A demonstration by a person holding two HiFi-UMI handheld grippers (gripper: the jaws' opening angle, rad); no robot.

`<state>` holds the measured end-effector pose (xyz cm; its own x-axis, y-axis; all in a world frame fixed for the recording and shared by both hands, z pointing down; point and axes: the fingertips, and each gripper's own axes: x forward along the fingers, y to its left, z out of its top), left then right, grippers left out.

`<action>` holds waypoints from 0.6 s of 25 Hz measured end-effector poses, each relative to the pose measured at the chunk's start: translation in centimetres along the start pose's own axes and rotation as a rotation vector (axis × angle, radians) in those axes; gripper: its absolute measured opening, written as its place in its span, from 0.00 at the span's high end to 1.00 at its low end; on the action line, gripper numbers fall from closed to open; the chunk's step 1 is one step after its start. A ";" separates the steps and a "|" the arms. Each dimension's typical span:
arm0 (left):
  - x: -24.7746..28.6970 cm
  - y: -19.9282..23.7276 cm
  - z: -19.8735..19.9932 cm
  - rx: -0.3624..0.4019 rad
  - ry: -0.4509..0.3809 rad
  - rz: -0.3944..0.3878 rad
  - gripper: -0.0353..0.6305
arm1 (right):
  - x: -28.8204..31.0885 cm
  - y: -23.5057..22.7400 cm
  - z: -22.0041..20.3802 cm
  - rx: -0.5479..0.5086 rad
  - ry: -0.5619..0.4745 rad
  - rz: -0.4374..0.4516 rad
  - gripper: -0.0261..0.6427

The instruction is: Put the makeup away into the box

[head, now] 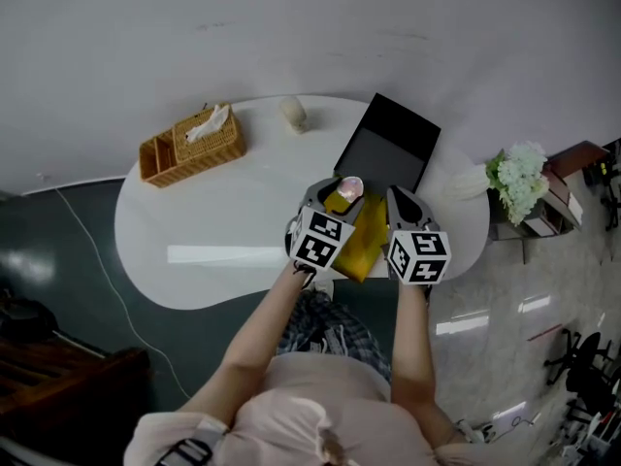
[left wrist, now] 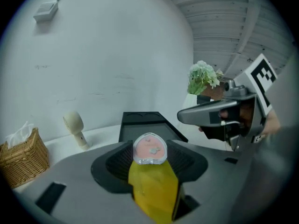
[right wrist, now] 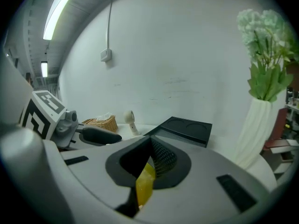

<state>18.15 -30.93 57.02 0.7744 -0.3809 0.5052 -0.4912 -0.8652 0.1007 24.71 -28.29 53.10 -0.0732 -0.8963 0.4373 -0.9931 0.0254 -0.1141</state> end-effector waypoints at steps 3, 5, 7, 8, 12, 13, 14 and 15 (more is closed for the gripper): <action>1.1 -1.7 -2.1 0.005 0.058 -0.026 0.58 | -0.7 -0.7 -0.8 0.010 0.012 -0.008 0.94; 1.9 -2.4 -3.7 0.002 0.106 -0.040 0.58 | -1.0 -1.1 -1.2 0.013 0.017 -0.014 0.94; 2.6 -3.0 -5.2 0.004 0.151 -0.049 0.58 | -1.3 -1.7 -1.4 0.018 0.020 -0.021 0.94; 3.0 -3.1 -5.8 0.007 0.172 -0.051 0.58 | -1.4 -1.8 -1.5 0.019 0.021 -0.024 0.94; 4.4 -3.4 -8.3 0.010 0.266 -0.058 0.58 | -1.3 -2.2 -1.8 0.026 0.027 -0.024 0.94; 4.6 -3.4 -8.8 0.006 0.291 -0.060 0.58 | -1.2 -2.3 -1.8 0.027 0.029 -0.024 0.94; 4.8 -3.3 -9.3 0.002 0.309 -0.061 0.58 | -1.1 -2.4 -1.8 0.027 0.030 -0.024 0.94; 5.0 -3.2 -9.6 -0.002 0.322 -0.061 0.58 | -1.1 -2.4 -1.8 0.027 0.031 -0.024 0.94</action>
<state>19.70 -26.95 67.44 0.6371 -0.2053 0.7429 -0.4486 -0.8825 0.1409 27.01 -26.61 54.51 -0.0523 -0.8826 0.4673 -0.9918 -0.0085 -0.1272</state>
